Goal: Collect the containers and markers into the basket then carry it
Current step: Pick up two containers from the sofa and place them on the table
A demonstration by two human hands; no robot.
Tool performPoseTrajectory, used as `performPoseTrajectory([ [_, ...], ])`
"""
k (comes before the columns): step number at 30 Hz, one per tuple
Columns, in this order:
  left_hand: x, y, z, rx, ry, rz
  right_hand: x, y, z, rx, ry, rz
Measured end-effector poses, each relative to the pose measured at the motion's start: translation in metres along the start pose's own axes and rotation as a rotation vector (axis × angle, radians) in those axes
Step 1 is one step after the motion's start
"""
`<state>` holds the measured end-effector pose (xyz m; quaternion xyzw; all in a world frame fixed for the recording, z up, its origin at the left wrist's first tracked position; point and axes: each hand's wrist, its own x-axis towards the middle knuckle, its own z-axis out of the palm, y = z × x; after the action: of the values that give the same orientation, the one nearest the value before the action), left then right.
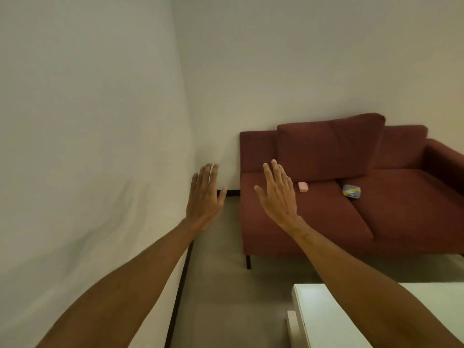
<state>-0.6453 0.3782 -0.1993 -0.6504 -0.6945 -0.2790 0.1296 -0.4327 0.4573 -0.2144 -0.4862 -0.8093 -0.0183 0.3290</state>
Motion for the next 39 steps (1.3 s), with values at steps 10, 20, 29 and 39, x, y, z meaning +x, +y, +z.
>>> performPoseTrajectory([
  [10,0.153,-0.018,0.127,-0.15,-0.135,0.207,0.098,0.069,0.067,-0.115,0.039,0.286],
  [20,0.282,0.046,0.301,-0.24,-0.295,0.339,0.171,0.237,0.127,-0.168,0.056,0.524],
  [29,0.382,0.126,0.426,-0.333,-0.417,0.406,0.22,0.383,0.151,-0.229,-0.01,0.706],
  [39,0.463,0.184,0.599,-0.399,-0.639,0.248,0.265,0.551,0.2,-0.149,-0.139,0.865],
])
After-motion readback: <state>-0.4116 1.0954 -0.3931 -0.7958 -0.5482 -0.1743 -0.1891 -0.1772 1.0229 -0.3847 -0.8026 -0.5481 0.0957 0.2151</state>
